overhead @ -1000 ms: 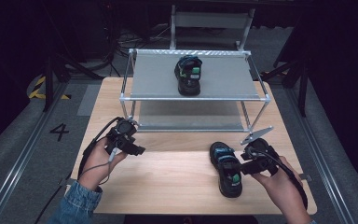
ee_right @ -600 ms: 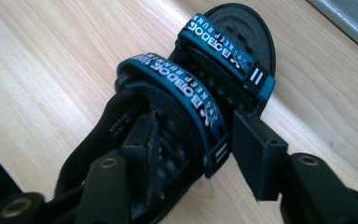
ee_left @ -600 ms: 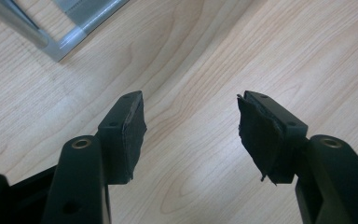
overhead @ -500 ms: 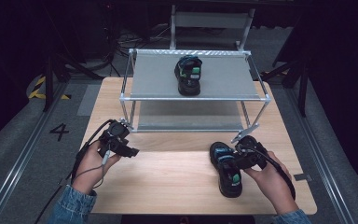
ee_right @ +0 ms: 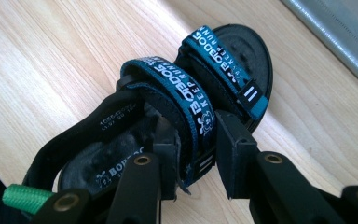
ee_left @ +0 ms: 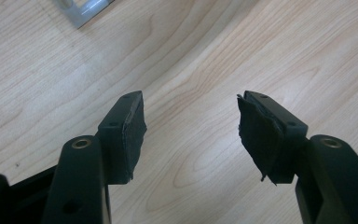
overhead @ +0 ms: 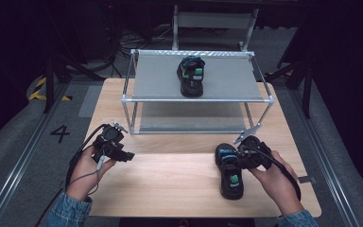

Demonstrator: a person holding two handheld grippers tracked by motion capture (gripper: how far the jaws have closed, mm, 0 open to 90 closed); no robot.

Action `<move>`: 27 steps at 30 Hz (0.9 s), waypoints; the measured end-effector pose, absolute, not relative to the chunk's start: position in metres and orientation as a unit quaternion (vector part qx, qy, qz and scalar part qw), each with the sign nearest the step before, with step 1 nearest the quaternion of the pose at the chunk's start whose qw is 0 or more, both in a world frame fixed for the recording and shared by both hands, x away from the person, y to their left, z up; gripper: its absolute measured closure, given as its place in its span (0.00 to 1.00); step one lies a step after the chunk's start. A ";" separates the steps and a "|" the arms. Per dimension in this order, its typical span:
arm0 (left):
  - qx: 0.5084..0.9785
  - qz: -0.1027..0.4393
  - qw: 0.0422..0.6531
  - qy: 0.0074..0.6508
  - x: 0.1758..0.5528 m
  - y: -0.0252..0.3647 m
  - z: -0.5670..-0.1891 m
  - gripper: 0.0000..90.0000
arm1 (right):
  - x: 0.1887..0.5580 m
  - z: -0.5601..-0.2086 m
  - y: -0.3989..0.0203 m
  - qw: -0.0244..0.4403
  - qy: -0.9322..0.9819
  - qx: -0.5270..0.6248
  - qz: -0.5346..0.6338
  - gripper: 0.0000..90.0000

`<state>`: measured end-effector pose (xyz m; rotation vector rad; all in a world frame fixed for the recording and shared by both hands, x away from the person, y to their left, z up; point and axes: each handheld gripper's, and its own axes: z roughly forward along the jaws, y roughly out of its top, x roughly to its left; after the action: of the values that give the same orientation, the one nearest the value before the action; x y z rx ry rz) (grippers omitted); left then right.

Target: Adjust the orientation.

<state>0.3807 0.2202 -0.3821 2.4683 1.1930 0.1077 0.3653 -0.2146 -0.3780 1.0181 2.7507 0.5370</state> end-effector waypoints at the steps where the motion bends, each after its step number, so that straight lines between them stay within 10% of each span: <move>1: 0.880 0.038 0.197 0.430 0.380 0.221 -0.382 0.45 | 0.366 -0.375 -0.215 0.078 0.919 0.341 0.182 0.79; 27: 0.877 0.031 0.201 0.436 0.387 0.225 -0.386 0.45 | 0.378 -0.266 -0.219 0.091 0.903 0.343 0.241 0.79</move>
<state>0.3867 0.2255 -0.3864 2.4496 1.2174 0.0866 0.3776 -0.2188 -0.2662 1.0189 2.6838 0.7176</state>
